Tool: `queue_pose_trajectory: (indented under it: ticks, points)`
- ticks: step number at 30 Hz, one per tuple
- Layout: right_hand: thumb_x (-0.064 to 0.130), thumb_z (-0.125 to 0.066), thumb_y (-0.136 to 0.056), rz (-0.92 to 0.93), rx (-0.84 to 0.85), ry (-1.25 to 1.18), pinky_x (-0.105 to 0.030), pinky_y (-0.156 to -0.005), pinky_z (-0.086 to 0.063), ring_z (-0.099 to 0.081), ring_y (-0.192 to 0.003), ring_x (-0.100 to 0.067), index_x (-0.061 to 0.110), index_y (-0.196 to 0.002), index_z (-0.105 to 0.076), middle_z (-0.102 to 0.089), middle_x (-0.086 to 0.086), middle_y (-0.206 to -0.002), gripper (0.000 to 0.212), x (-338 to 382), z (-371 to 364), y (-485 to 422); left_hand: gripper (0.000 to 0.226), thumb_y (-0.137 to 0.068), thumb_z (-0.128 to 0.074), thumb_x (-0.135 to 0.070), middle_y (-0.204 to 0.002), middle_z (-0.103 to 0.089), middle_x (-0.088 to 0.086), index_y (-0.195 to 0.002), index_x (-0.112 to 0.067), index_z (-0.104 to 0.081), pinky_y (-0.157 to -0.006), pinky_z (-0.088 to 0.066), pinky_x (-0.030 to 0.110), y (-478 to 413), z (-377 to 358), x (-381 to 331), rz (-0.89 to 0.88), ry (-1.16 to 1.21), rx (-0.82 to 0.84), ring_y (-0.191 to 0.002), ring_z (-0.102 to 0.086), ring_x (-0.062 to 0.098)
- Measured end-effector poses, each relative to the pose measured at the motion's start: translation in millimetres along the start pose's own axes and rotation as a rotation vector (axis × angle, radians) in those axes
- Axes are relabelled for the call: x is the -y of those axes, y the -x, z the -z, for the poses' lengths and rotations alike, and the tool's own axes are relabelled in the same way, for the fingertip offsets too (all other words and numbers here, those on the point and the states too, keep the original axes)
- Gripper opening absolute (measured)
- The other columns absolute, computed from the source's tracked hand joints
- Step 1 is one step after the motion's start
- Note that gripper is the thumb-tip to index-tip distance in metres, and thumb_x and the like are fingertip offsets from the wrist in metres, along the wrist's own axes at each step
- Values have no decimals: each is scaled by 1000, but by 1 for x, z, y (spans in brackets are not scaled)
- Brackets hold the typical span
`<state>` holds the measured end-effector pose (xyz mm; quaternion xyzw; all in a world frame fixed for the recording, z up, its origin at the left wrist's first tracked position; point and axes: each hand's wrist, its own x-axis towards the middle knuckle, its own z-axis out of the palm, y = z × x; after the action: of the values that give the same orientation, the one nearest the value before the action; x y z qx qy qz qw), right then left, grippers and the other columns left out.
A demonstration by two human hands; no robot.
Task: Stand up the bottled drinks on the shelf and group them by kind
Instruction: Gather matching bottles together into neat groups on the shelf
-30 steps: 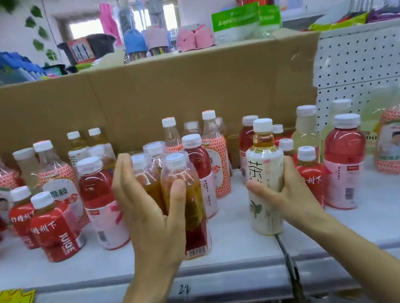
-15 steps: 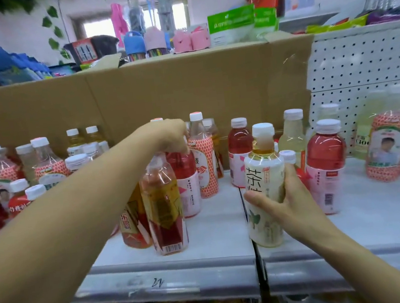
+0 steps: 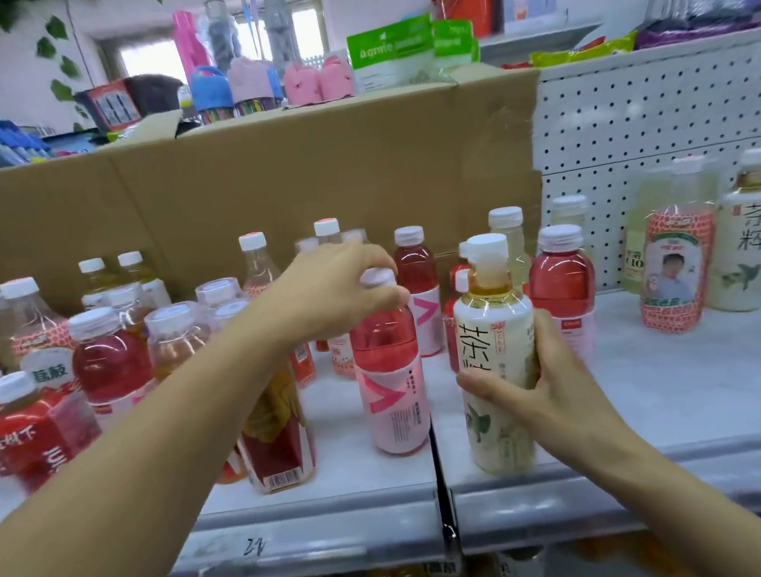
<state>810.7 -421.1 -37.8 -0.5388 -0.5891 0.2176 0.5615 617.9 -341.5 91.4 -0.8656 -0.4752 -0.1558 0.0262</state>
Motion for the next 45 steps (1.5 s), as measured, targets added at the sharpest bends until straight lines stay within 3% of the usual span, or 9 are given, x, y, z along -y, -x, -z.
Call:
queue_pose_trajectory:
  ticks: [4, 9, 12, 17, 23, 25, 36, 40, 45]
  points:
    - [41, -79, -71, 2, -62, 5, -16, -71, -50, -62, -94, 9, 30, -118, -46, -64, 18, -106, 59, -6, 20, 3, 42, -94, -55, -52, -133, -59, -5, -131, -33, -58, -86, -38, 29, 11, -12, -8, -46, 74, -76, -113, -57, 17]
    - [43, -77, -65, 18, -153, -7, -11, -64, -52, -62, -89, 14, 32, -110, -47, -65, 19, -101, 55, -11, 45, 9, 44, -94, -55, -50, -136, -58, -6, -133, -30, -58, -93, -40, 27, 11, -21, -29, -172, 176, -98, -119, -55, 13]
    - [42, -78, -65, 28, -189, 12, -16, -64, -53, -65, -89, 8, 25, -114, -49, -67, 13, -102, 58, -16, 59, 11, 44, -94, -54, -51, -132, -60, -2, -133, -30, -58, -101, -45, 37, 8, -26, -52, -238, 209, -100, -119, -56, 17]
    - [38, -76, -64, 67, -278, -16, -12, -63, -53, -66, -87, 6, 23, -116, -51, -67, 11, -103, 60, -13, 84, 17, 41, -97, -55, -46, -121, -59, 0, -133, -27, -57, -94, -43, 35, -4, -42, -98, -301, 241, -136, -111, -56, 21]
    - [40, -76, -68, 93, -345, 36, -18, -60, -52, -67, -84, -1, 21, -113, -53, -66, 6, -100, 54, -4, 109, 15, 40, -99, -52, -42, -120, -59, 9, -134, -21, -56, -91, -44, 38, -25, -60, -142, -340, 225, -177, -112, -57, 28]
    - [45, -74, -66, 90, -357, 60, -21, -66, -50, -66, -87, -3, 24, -110, -51, -65, 5, -102, 54, -4, 113, 15, 40, -101, -51, -38, -124, -58, 11, -137, -20, -54, -91, -44, 38, -31, -62, -150, -317, 220, -187, -114, -57, 30]
    - [46, -75, -65, 86, -378, 50, -22, -68, -49, -66, -83, 5, 24, -110, -52, -67, 9, -100, 55, -3, 116, 19, 43, -101, -50, -39, -124, -53, 9, -140, -21, -51, -80, -37, 33, -42, -75, -158, -297, 282, -232, -116, -52, 27]
    - [50, -74, -64, 87, -390, 22, -25, -69, -51, -67, -85, 1, 27, -110, -54, -69, 12, -97, 56, 0, 112, 22, 48, -102, -48, -40, -120, -52, 6, -146, -21, -45, -92, -42, 37, -37, -84, -141, -346, 369, -261, -116, -49, 23]
    - [51, -73, -63, 84, -413, -22, -25, -69, -53, -68, -85, 0, 29, -108, -53, -69, 14, -96, 55, 8, 99, 31, 52, -101, -52, -35, -131, -51, 0, -150, -22, -40, -100, -40, 29, -17, -91, -118, -353, 498, -292, -123, -47, 16]
